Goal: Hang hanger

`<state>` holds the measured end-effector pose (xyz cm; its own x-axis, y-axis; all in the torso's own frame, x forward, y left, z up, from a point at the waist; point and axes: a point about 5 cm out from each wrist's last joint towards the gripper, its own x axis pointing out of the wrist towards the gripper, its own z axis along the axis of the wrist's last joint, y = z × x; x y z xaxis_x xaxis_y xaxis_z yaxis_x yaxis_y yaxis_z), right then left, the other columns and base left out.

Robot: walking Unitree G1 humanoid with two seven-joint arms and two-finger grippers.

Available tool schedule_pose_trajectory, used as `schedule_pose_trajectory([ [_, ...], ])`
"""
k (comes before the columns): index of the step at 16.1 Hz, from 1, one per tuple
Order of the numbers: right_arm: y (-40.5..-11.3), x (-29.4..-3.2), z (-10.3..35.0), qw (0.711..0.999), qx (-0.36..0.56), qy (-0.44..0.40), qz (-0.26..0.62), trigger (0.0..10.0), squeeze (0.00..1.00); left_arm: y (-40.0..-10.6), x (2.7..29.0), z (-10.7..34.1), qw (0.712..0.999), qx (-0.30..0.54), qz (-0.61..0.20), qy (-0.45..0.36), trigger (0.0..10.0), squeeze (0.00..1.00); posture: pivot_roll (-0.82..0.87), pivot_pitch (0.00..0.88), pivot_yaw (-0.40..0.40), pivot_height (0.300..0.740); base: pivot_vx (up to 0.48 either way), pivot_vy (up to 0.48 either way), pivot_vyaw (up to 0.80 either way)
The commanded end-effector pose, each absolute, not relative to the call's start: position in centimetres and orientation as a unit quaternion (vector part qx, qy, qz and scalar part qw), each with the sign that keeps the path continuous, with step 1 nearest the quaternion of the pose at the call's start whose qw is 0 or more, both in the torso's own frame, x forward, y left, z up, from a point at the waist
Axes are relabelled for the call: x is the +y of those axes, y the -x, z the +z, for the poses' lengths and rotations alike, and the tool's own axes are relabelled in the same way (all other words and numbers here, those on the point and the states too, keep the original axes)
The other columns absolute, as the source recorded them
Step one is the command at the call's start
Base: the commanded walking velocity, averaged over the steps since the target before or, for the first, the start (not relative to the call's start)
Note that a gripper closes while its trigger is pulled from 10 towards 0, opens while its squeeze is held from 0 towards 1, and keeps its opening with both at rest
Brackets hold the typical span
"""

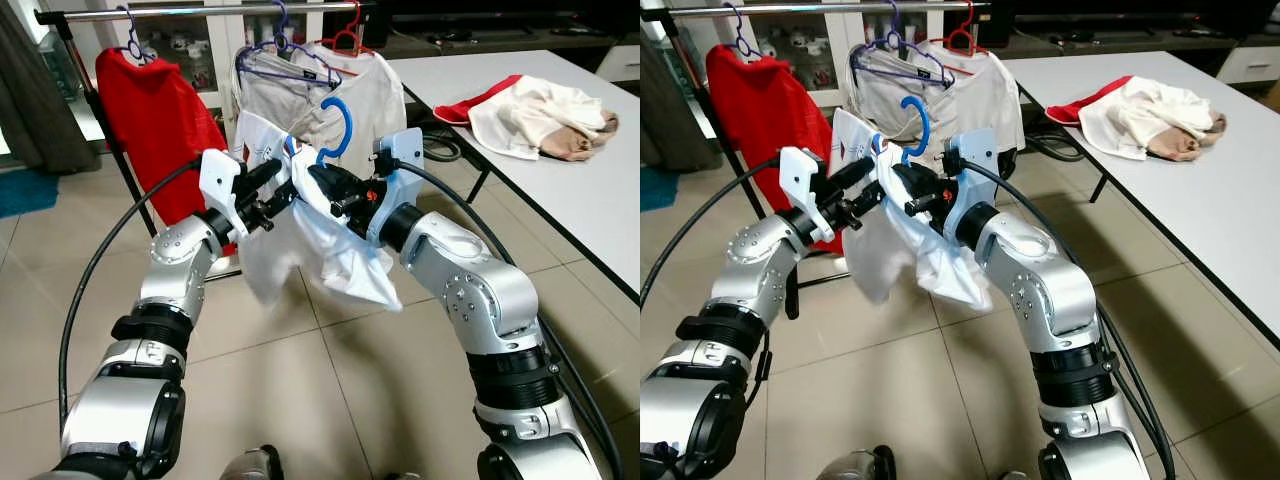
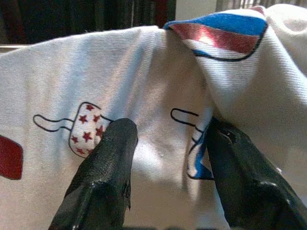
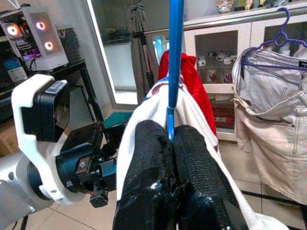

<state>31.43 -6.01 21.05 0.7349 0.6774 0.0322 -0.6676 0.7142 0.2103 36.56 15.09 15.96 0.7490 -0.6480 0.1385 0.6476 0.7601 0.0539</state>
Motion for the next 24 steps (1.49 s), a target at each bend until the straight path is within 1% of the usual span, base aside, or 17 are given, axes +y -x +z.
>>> schedule_pose_trajectory([
  [1, -31.0, -5.8, 21.8, 0.921, 0.008, -0.107, 0.373, 10.0, 0.00, -36.8, 14.6, 16.6, 0.929, -0.085, -0.359, 0.000, 0.0, 0.00, -0.06, 0.022, 0.035, 0.740, 0.000, 0.000, 0.00],
  [4, -30.9, -6.0, 21.8, 0.923, 0.007, -0.109, 0.369, 10.0, 0.00, -36.7, 14.1, 16.4, 0.929, -0.087, -0.359, 0.003, 0.0, 0.00, -0.06, 0.027, 0.043, 0.740, 0.000, 0.000, 0.00],
  [7, -30.4, -6.2, 21.5, 0.924, 0.014, -0.116, 0.365, 10.0, 0.00, -35.7, 13.5, 15.4, 0.930, -0.090, -0.356, 0.013, 0.0, 0.00, -0.06, 0.041, 0.031, 0.740, 0.000, 0.000, 0.00],
  [14, -30.1, -6.3, 21.0, 0.925, 0.027, -0.120, 0.359, 10.0, 0.00, -34.6, 13.9, 14.8, 0.933, -0.095, -0.346, 0.025, 0.0, 0.00, -0.05, 0.052, 0.027, 0.740, 0.000, 0.000, 0.00],
  [18, -30.5, -7.1, 20.6, 0.936, 0.035, -0.124, 0.327, 10.0, 0.00, -33.6, 15.3, 14.5, 0.941, -0.104, -0.322, 0.028, 0.0, 0.00, -0.05, 0.054, 0.022, 0.740, 0.000, 0.000, 0.00],
  [24, -31.6, -7.9, 20.3, 0.954, 0.043, -0.128, 0.269, 10.0, 0.00, -32.2, 15.6, 13.8, 0.946, -0.100, -0.305, 0.049, 0.0, 0.00, -0.05, 0.057, 0.020, 0.740, 0.000, 0.000, 0.00],
])
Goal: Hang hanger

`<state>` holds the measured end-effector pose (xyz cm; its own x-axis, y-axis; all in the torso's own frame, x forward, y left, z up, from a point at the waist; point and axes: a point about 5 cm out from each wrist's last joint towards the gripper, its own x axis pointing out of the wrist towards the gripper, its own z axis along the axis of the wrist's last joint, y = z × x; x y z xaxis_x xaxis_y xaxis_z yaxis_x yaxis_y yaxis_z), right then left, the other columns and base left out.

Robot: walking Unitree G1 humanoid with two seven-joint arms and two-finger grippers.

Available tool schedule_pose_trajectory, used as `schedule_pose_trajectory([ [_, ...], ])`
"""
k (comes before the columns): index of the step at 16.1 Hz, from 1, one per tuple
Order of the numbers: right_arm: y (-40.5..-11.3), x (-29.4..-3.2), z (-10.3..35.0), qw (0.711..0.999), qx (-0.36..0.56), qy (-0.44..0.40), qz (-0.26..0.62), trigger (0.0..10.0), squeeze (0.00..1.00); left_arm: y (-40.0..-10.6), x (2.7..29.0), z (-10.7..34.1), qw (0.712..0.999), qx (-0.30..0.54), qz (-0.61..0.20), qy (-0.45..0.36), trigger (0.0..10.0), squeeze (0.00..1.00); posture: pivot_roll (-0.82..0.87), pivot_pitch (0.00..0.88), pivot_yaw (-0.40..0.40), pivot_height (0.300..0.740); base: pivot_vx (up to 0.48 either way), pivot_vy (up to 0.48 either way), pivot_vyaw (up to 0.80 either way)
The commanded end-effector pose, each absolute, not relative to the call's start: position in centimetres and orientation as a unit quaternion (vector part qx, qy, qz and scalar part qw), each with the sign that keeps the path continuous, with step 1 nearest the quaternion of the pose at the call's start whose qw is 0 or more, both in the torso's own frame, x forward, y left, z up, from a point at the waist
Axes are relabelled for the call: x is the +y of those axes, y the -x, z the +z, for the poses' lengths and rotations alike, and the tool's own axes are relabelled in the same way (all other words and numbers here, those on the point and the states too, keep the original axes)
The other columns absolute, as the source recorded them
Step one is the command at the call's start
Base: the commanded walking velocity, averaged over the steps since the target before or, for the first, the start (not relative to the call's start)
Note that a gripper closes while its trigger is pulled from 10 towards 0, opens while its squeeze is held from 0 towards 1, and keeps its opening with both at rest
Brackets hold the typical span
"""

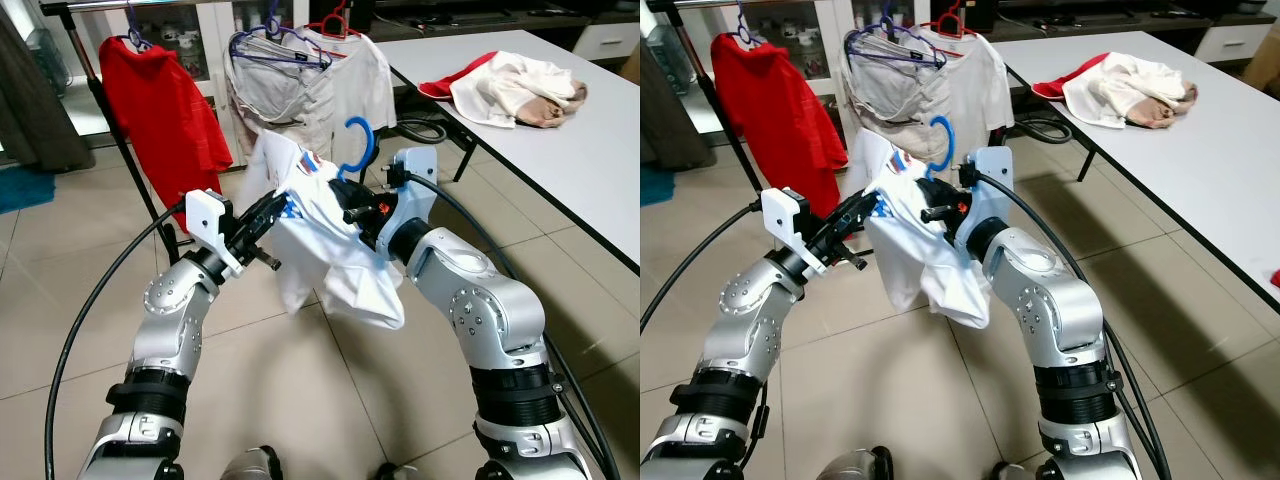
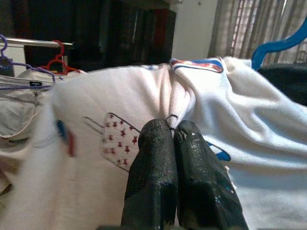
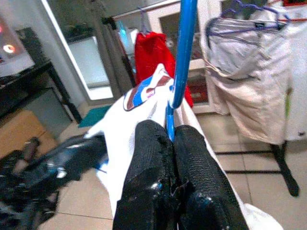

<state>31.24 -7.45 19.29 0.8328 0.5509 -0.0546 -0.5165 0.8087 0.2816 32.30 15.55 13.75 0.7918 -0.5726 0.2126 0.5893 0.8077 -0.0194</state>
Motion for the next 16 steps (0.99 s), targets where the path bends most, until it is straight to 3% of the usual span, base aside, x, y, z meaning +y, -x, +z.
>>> schedule_pose_trajectory([
  [1, -31.8, -8.1, 20.4, 0.956, 0.041, -0.129, 0.259, 10.0, 0.00, -32.0, 15.6, 13.8, 0.946, -0.100, -0.305, 0.052, 0.0, 0.00, -0.05, 0.056, 0.025, 0.740, 0.000, 0.000, 0.00],
  [3, -31.9, -8.3, 20.3, 0.959, 0.039, -0.130, 0.247, 10.0, 0.00, -31.7, 15.6, 13.8, 0.944, -0.102, -0.310, 0.053, 0.0, 0.00, -0.05, 0.055, 0.029, 0.740, 0.000, 0.000, 0.00],
  [4, -32.8, -9.4, 20.1, 0.973, 0.035, -0.132, 0.185, 10.0, 0.00, -31.2, 15.5, 13.4, 0.943, -0.095, -0.316, 0.047, 0.0, 0.00, -0.05, 0.056, 0.031, 0.740, 0.000, 0.000, 0.00],
  [6, -33.3, -9.8, 20.2, 0.976, 0.034, -0.144, 0.159, 10.0, 0.00, -31.1, 15.6, 13.0, 0.947, -0.081, -0.309, 0.042, 0.0, 0.00, -0.04, 0.053, 0.042, 0.740, 0.000, 0.000, 0.00],
  [13, -32.6, -9.2, 20.1, 0.969, 0.037, -0.143, 0.198, 10.0, 0.00, -30.7, 14.9, 13.3, 0.946, -0.080, -0.313, 0.017, 0.0, 0.00, -0.04, 0.075, -0.006, 0.740, 0.000, 0.000, 0.00],
  [16, -32.9, -9.6, 19.7, 0.975, 0.044, -0.128, 0.177, 10.0, 0.00, -30.5, 14.5, 13.2, 0.944, -0.076, -0.321, 0.013, 0.0, 0.00, -0.04, 0.073, -0.011, 0.740, 0.000, 0.000, 0.00],
])
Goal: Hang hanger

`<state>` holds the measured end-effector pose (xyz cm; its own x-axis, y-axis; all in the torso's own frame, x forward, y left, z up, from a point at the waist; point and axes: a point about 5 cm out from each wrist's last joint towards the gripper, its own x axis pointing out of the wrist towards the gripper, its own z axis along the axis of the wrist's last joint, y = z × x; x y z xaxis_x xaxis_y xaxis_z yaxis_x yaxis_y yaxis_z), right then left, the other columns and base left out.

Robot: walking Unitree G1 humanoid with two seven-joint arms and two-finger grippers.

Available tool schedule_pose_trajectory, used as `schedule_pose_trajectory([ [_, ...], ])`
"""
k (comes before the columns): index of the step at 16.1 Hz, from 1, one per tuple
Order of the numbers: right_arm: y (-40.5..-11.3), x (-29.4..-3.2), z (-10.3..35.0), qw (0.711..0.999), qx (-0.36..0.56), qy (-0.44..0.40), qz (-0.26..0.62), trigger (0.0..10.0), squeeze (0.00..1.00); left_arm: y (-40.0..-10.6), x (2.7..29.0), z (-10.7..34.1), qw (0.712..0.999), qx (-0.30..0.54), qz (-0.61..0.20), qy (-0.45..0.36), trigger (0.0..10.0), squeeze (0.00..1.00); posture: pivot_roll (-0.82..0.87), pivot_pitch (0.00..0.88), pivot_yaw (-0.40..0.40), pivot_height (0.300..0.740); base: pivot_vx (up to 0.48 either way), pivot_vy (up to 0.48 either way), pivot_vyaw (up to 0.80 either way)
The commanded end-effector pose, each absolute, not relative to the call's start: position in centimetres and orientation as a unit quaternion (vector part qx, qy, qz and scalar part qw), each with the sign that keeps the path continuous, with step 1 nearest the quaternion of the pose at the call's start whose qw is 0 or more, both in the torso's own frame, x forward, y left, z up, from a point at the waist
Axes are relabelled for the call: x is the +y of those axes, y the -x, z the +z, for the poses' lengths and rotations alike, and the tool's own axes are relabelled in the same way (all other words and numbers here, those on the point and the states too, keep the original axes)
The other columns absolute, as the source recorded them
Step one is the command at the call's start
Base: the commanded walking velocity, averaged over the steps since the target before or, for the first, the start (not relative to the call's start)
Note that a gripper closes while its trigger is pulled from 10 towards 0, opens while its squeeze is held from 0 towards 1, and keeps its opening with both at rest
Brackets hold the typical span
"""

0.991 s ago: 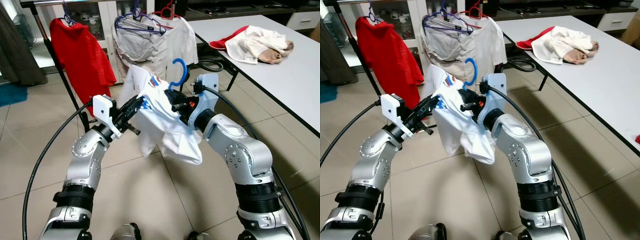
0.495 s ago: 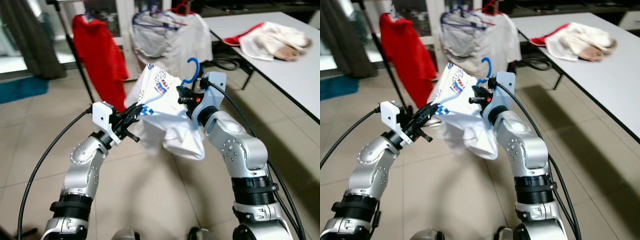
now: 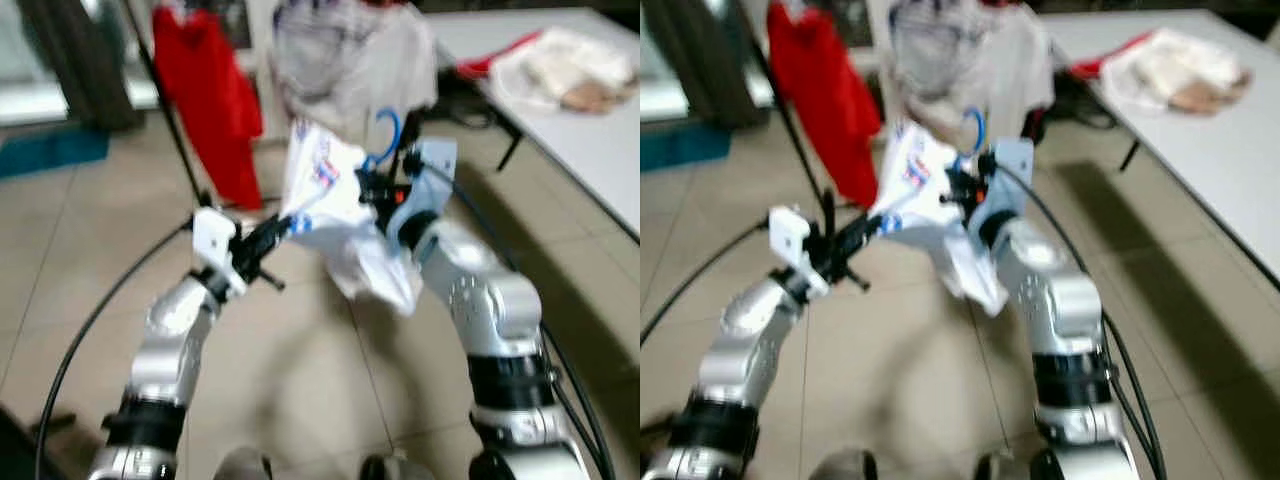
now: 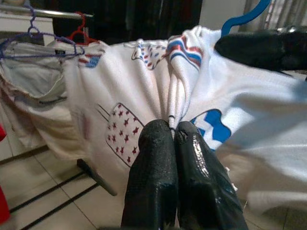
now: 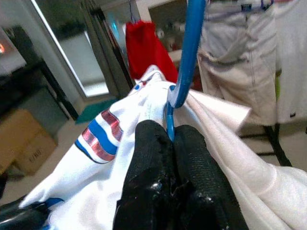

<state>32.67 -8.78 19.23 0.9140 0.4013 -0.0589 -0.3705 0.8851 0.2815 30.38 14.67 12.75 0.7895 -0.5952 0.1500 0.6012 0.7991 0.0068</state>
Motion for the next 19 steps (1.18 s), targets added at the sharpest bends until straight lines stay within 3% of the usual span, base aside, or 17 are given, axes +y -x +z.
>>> schedule_pose_trajectory([
  [1, -33.0, -9.9, 19.4, 0.978, 0.052, -0.117, 0.166, 10.0, 0.00, -30.5, 14.4, 13.2, 0.944, -0.076, -0.321, 0.013, 0.0, 0.00, -0.04, 0.072, -0.012, 0.740, 0.000, 0.000, 0.00],
  [5, -33.8, -12.9, 18.6, 0.991, 0.050, -0.107, 0.065, 10.0, 0.00, -30.3, 14.5, 13.1, 0.948, -0.075, -0.310, 0.020, 0.0, 0.00, -0.04, 0.068, -0.025, 0.740, 0.000, 0.000, 0.00],
  [9, -34.0, -13.8, 19.5, 0.993, 0.014, -0.119, 0.024, 10.0, 0.00, -29.9, 14.2, 12.5, 0.949, -0.065, -0.307, 0.025, 0.0, 0.00, -0.04, 0.056, -0.023, 0.740, 0.000, 0.000, 0.00],
  [13, -34.2, -13.3, 19.6, 0.992, 0.008, -0.124, 0.027, 10.0, 0.00, -29.8, 13.6, 12.3, 0.946, -0.059, -0.318, 0.021, 0.0, 0.00, -0.04, 0.039, -0.013, 0.740, 0.000, 0.000, 0.00],
  [15, -33.8, -11.6, 19.4, 0.990, 0.013, -0.112, 0.083, 10.0, 0.00, -30.0, 13.3, 12.3, 0.944, -0.057, -0.324, 0.010, 0.0, 0.00, -0.04, 0.030, -0.006, 0.740, 0.000, 0.000, 0.00],
  [16, -33.7, -11.3, 19.4, 0.990, 0.012, -0.107, 0.093, 10.0, 0.00, -30.2, 13.4, 12.3, 0.948, -0.059, -0.311, -0.001, 0.5, 0.00, -0.04, 0.028, -0.004, 0.740, 0.000, 0.000, 0.00],
  [17, -33.6, -11.2, 19.4, 0.989, 0.011, -0.106, 0.100, 10.0, 0.00, -30.2, 13.4, 12.3, 0.948, -0.056, -0.314, -0.008, 10.0, 0.00, -0.04, 0.025, -0.002, 0.740, 0.000, 0.000, 0.00],
  [18, -33.6, -11.0, 19.4, 0.989, 0.010, -0.104, 0.108, 10.0, 0.00, -30.3, 13.6, 12.3, 0.946, -0.050, -0.319, -0.018, 10.0, 0.00, -0.04, 0.026, 0.000, 0.740, 0.000, 0.000, 0.00],
  [19, -33.6, -10.9, 19.4, 0.988, 0.009, -0.100, 0.114, 10.0, 0.00, -30.1, 13.9, 11.8, 0.943, -0.035, -0.329, -0.023, 10.0, 1.00, -0.04, 0.024, 0.002, 0.740, 0.000, 0.000, 0.00],
])
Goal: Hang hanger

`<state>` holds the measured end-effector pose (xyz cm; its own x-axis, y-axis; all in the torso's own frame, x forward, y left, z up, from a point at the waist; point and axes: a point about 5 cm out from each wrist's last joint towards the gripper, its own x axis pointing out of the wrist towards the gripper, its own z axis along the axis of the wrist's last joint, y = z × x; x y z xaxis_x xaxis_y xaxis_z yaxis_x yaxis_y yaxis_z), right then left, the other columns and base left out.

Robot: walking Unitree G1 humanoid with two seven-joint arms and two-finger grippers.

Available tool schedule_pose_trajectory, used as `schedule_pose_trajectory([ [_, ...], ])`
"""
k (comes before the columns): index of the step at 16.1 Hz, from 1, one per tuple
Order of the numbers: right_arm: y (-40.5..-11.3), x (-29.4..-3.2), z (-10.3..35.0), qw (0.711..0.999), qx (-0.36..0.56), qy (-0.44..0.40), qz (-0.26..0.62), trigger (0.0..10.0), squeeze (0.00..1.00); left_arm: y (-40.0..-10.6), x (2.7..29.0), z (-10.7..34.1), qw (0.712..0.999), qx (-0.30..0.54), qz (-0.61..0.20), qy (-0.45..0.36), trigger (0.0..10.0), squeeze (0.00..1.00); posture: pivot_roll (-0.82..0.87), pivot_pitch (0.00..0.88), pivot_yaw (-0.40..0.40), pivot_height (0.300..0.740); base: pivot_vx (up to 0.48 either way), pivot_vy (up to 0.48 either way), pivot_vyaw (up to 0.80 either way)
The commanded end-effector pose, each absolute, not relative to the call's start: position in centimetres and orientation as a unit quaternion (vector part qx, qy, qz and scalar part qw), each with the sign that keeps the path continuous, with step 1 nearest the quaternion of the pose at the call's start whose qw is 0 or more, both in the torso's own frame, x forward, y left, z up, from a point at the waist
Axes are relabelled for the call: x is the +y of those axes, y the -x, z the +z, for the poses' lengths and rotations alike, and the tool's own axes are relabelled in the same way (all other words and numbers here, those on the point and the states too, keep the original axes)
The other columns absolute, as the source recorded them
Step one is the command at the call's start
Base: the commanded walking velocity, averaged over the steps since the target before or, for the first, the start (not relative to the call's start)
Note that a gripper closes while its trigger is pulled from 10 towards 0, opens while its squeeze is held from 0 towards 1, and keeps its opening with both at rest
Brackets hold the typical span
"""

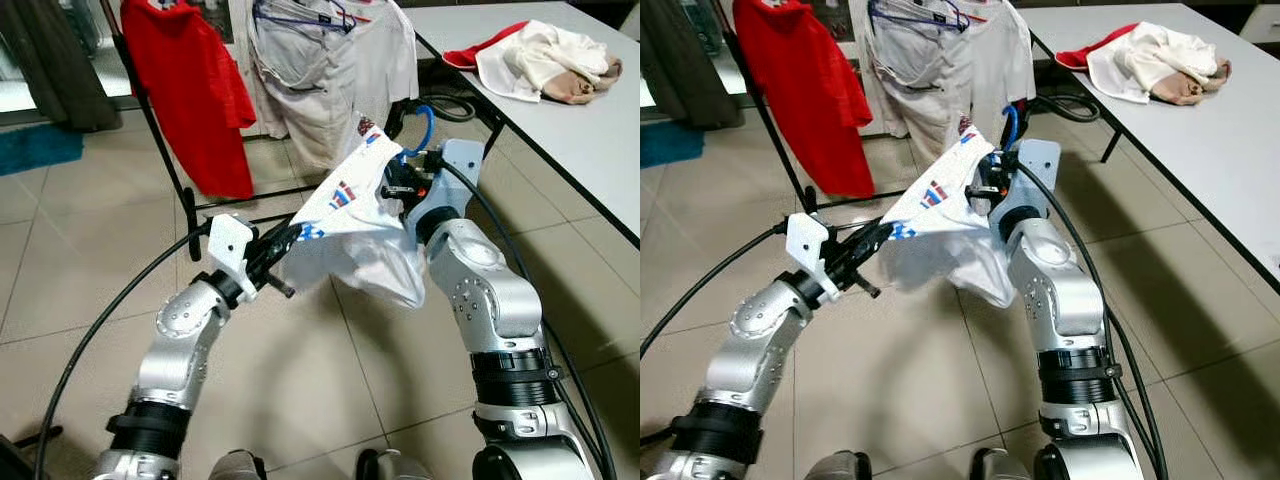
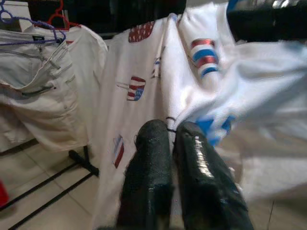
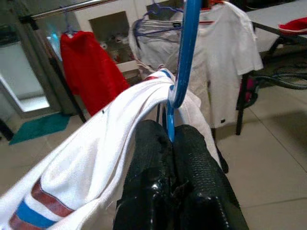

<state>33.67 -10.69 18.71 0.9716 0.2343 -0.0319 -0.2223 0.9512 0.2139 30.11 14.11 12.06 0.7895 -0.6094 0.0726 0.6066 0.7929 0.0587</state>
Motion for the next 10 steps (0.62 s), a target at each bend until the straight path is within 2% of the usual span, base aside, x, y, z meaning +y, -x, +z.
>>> schedule_pose_trajectory([
  [1, -33.6, -10.9, 19.4, 0.988, 0.008, -0.097, 0.119, 10.0, 0.00, -29.8, 14.3, 11.4, 0.939, -0.016, -0.343, -0.028, 10.0, 1.00, -0.04, 0.025, 0.002, 0.740, 0.000, 0.000, 0.00],
  [3, -33.6, -10.9, 19.6, 0.987, 0.004, -0.093, 0.131, 10.0, 0.00, -28.8, 14.9, 10.5, 0.919, 0.028, -0.391, -0.038, 10.0, 1.00, -0.04, 0.026, 0.008, 0.740, 0.000, 0.000, 0.00],
  [6, -33.5, -10.8, 19.8, 0.985, 0.002, -0.090, 0.144, 10.0, 0.00, -28.9, 15.7, 10.5, 0.920, 0.037, -0.389, -0.039, 10.0, 1.00, -0.04, 0.026, 0.007, 0.740, 0.000, 0.000, 0.00],
  [9, -32.7, -8.8, 20.7, 0.970, -0.002, -0.087, 0.226, 10.0, 0.00, -33.2, 16.5, 14.8, 0.943, -0.032, -0.331, 0.001, 10.0, 1.00, -0.05, 0.024, 0.006, 0.740, 0.000, 0.000, 0.00],
  [10, -32.6, -8.7, 20.7, 0.968, -0.002, -0.087, 0.234, 10.0, 0.00, -33.7, 16.4, 15.4, 0.945, -0.040, -0.324, 0.008, 10.0, 1.00, -0.05, 0.023, 0.007, 0.740, 0.000, 0.000, 0.00],
])
